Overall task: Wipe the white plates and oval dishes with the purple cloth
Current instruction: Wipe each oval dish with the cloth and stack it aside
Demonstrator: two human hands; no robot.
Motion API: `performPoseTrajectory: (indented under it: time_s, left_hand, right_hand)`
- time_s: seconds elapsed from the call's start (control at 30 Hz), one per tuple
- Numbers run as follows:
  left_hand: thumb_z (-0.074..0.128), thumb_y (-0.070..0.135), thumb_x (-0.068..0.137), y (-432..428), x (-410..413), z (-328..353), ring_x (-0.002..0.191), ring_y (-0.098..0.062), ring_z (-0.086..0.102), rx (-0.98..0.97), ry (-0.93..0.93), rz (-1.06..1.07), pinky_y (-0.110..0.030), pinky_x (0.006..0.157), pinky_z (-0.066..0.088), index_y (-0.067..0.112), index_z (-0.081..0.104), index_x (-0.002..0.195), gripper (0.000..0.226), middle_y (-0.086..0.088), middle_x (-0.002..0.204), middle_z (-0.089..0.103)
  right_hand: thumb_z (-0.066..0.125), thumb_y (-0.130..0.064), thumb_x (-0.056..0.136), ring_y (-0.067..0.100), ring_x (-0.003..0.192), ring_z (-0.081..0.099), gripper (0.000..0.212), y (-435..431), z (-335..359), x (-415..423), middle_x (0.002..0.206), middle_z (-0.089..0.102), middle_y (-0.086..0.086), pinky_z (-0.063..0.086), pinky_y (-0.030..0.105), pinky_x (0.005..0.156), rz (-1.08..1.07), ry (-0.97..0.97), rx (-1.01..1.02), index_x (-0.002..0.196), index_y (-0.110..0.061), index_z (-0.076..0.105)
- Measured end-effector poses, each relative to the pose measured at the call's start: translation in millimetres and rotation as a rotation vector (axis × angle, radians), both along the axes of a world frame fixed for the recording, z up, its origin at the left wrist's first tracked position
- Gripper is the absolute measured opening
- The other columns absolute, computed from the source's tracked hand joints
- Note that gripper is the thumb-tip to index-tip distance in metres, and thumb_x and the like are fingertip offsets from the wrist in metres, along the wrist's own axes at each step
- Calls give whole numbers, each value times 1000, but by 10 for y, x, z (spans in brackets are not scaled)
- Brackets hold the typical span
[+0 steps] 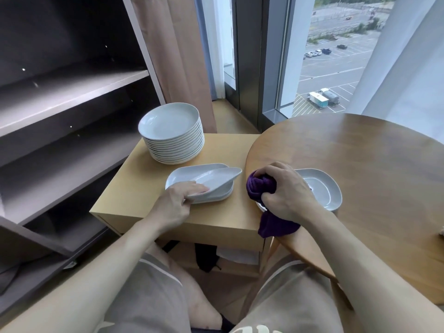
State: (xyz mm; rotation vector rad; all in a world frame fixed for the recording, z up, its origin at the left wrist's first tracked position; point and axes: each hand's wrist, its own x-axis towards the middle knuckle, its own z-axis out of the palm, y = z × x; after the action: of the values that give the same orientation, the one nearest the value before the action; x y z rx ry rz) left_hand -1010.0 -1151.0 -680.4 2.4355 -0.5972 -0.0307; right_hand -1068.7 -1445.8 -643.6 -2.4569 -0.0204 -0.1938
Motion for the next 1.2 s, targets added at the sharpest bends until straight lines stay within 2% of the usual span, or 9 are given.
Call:
performPoseTrajectory:
  time_s: [0.1, 0.2, 0.3, 0.37, 0.47, 0.57, 0.7, 0.93, 1.2]
  left_hand:
    - [47, -20, 67, 96, 40, -45, 136, -12, 51, 153, -13, -62, -25, 118, 27, 27, 70, 130, 82, 7, 138, 64]
    - [40, -21, 61, 173, 58, -88, 133, -15, 47, 258, 10, -82, -28, 116, 30, 32, 63, 129, 89, 17, 141, 56]
    - [38, -19, 61, 187, 81, -120, 117, -19, 47, 382, 33, -106, -33, 98, 43, 38, 50, 122, 84, 25, 135, 45]
    - [44, -14, 65, 172, 98, -138, 113, -18, 44, 429, 60, -119, -35, 103, 41, 36, 44, 127, 80, 23, 135, 40]
    - [67, 28, 85, 97, 112, -165, 135, -21, 33, 488, 156, -107, -40, 122, 25, 38, 25, 152, 80, 17, 150, 27]
    - [51, 63, 94, -25, 149, -180, 136, -23, 29, 480, 167, -20, -41, 122, 19, 42, 26, 154, 68, 9, 149, 29]
    - [40, 48, 104, -108, 220, -196, 138, -18, 26, 484, 127, -2, -44, 123, 12, 37, 40, 147, 45, 3, 147, 36]
    - [35, 13, 101, -85, 367, -220, 154, -17, 15, 485, 187, 11, -44, 126, 6, 32, 38, 152, 55, 3, 166, 25]
    - [50, 26, 94, -176, 278, -254, 156, -17, 5, 391, 216, 85, -38, 127, 4, 27, 31, 156, 64, -1, 169, 15]
  right_hand:
    - [57, -24, 65, 12, 108, 47, 50, -8, 5, -11, 110, 56, -17, 34, 28, 78, 3, 4, 4, 113, -34, 68]
    - [65, -14, 71, 13, 107, 48, 47, -10, 2, -17, 110, 56, -17, 33, 29, 80, 0, 2, 5, 113, -34, 68]
    - [65, -13, 72, 12, 108, 48, 46, -4, -5, -14, 111, 56, -16, 33, 28, 80, -2, -1, 2, 114, -33, 68]
    - [64, -13, 73, 11, 108, 47, 47, -5, -13, -13, 112, 57, -16, 33, 28, 80, -5, 1, -4, 115, -34, 68]
    - [65, -14, 73, 10, 109, 47, 47, -5, -24, -13, 112, 57, -16, 32, 28, 81, -9, 11, -9, 114, -34, 68]
    - [65, -14, 73, 10, 109, 47, 46, -8, -23, -13, 112, 57, -16, 33, 28, 82, -7, 22, -4, 114, -35, 68]
    - [62, -18, 70, 12, 108, 49, 47, -20, -2, -16, 112, 58, -15, 37, 30, 83, -7, 35, 16, 113, -34, 69]
    - [62, -10, 72, 11, 102, 51, 44, -123, 46, 10, 108, 59, -20, 41, 32, 77, -102, 47, 68, 106, -36, 70]
    - [59, -15, 71, 19, 93, 53, 34, -352, 149, 30, 101, 59, -11, 39, 31, 72, -335, 88, 62, 95, -36, 69]
